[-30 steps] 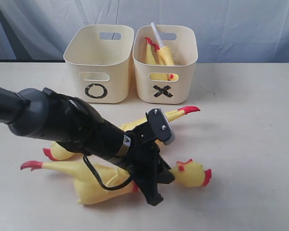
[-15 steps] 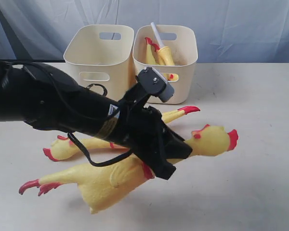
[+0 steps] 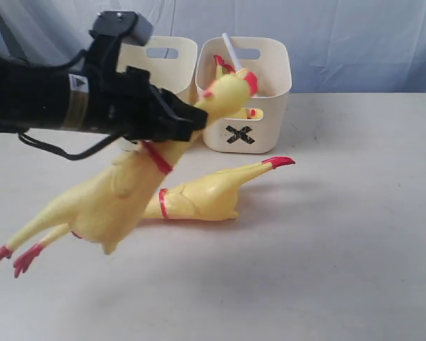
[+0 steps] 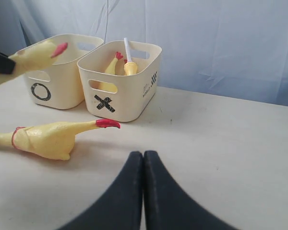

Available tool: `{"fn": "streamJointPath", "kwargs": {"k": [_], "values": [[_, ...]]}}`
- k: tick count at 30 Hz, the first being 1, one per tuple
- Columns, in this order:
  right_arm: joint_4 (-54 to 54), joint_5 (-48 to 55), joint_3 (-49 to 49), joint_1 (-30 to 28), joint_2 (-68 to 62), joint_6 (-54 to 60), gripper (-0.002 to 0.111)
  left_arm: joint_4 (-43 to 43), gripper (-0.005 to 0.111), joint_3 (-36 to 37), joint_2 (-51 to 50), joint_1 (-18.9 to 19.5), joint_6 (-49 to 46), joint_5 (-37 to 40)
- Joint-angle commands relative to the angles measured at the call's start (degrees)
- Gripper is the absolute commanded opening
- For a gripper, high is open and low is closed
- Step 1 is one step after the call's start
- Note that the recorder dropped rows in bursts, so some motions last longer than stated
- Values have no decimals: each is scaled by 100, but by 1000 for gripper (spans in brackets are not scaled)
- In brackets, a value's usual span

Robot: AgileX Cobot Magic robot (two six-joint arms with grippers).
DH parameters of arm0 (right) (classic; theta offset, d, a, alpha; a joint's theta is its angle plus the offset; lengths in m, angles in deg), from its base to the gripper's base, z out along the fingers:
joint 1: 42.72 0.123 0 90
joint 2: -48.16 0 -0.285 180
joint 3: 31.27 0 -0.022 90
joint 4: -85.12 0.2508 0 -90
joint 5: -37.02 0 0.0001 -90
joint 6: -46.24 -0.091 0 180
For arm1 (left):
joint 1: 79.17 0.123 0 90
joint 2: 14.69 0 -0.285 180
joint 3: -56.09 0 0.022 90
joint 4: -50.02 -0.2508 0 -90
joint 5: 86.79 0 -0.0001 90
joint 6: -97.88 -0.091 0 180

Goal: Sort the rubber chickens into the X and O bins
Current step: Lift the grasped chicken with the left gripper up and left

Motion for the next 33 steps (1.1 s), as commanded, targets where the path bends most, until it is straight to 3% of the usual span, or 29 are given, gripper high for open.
{"fn": "streamJointPath", "kwargs": {"k": [1,7,14,19,23,27,33], "values": [[-49,-42,28,-22,29,20,0,140,0,20,175,698,86,-37],[-49,-42,28,-22,29,20,0,1257,0,-209,216,1855,171,-397],[-38,-42,28,-22,29,20,0,2635,0,-781,176,2798,131,-666],[-28,-42,28,-22,29,20,0,3488,0,-1092,-230,3166,121,-906],[33,-42,28,-22,29,20,0,4374,0,-1542,-1223,3454,62,-2065],[97,-42,28,-22,29,20,0,5075,0,-2176,-2082,3490,-452,-2917],[108,-55,28,-22,29,20,0,5838,0,-3218,-2909,3490,-543,-3411]]}}
